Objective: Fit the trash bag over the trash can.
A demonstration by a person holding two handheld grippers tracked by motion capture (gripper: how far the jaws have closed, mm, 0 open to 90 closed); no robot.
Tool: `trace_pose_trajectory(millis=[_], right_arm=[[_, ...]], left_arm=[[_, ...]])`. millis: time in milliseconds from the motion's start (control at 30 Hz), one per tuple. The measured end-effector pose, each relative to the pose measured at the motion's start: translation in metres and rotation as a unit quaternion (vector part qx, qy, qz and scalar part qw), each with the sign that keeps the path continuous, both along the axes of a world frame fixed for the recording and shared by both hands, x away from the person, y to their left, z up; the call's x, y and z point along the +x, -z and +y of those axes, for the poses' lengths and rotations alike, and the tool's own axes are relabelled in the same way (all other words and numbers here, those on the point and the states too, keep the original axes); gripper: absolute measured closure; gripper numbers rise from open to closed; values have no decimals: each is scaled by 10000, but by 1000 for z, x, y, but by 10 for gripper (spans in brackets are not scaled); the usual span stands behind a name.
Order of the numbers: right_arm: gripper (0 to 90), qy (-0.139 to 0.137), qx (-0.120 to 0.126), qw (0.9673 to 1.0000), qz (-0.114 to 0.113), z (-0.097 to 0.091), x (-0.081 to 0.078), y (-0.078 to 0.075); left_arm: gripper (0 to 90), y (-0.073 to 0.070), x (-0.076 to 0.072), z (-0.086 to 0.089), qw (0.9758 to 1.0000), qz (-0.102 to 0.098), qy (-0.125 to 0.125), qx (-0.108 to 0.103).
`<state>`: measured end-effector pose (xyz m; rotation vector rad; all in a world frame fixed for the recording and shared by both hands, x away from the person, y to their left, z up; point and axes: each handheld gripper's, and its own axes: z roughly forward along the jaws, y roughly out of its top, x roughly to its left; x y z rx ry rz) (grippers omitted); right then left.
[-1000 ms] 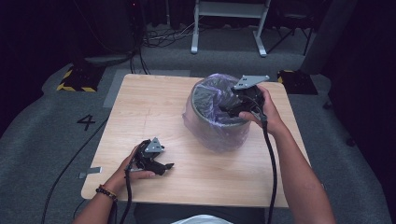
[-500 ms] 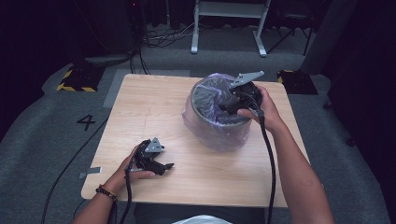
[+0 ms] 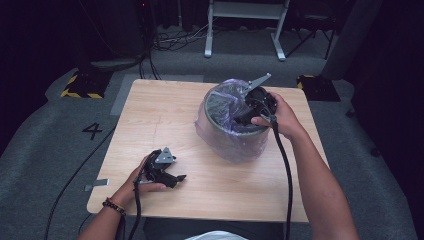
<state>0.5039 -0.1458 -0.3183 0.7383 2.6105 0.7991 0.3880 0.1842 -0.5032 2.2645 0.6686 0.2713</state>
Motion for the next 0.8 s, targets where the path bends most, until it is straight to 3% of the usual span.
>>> trace_pose_trajectory(millis=[367, 800], right_arm=[[217, 169, -233, 9985, 460, 1, 4, 7], [217, 234, -375, 9965, 713, 2, 6, 11]], left_arm=[[180, 0, 0, 0, 10000, 1, -2, -3], [179, 0, 0, 0, 10000, 1, 0, -3]])
